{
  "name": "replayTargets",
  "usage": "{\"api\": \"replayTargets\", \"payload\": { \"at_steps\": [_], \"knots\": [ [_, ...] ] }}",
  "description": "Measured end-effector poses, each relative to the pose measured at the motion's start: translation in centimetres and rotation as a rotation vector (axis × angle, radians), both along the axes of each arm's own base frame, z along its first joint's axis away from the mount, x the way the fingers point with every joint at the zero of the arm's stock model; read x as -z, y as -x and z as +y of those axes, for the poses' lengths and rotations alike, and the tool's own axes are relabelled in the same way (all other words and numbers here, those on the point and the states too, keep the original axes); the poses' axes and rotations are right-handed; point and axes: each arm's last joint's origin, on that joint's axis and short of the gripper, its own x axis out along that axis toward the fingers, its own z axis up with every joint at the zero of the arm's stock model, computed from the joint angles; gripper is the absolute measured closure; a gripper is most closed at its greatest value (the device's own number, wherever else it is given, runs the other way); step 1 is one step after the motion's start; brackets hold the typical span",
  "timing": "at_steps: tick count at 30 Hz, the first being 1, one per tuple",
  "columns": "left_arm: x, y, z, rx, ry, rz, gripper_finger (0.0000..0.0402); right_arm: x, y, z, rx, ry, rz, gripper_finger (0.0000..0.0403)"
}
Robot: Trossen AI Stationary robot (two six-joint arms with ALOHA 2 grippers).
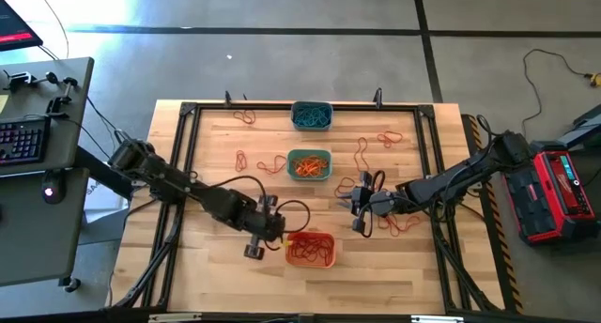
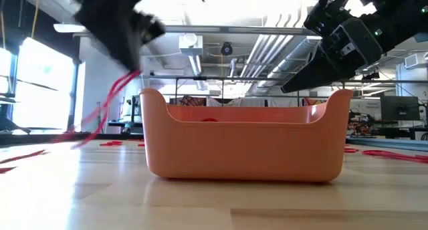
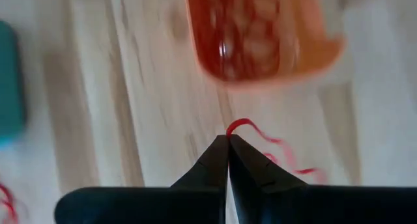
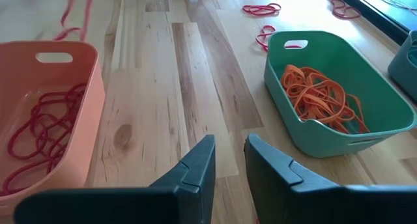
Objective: Sort rubber bands into baskets
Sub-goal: Put the red rubber band into the orange bin
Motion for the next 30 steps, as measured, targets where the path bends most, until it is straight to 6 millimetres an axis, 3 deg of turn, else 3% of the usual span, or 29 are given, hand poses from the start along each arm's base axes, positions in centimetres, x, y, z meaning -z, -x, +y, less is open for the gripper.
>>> {"api": "replayTargets", "payload": {
  "at_steps": [7, 13, 23, 30],
  "knots": [
    [-4.1, -1.6, -0.5, 0.011, -0.015, -0.149, 0.0401, 0.0, 0.0, 0.0, 0.002, 0.001, 0.0, 0.0329],
    [-5.7, -3.1, -0.6, -0.01, 0.004, -0.258, 0.0401, 0.0, 0.0, 0.0, 0.002, 0.0, -0.001, 0.0329],
    [-5.5, -5.7, 0.5, 0.035, -0.03, -0.347, 0.0401, 0.0, 0.0, 0.0, 0.005, 0.0, 0.0, 0.0329],
    [-3.9, -7.0, 1.2, 0.072, -0.035, -0.318, 0.0401, 0.1, 0.0, -0.1, 0.006, 0.002, 0.004, 0.0329]
  ]
}}
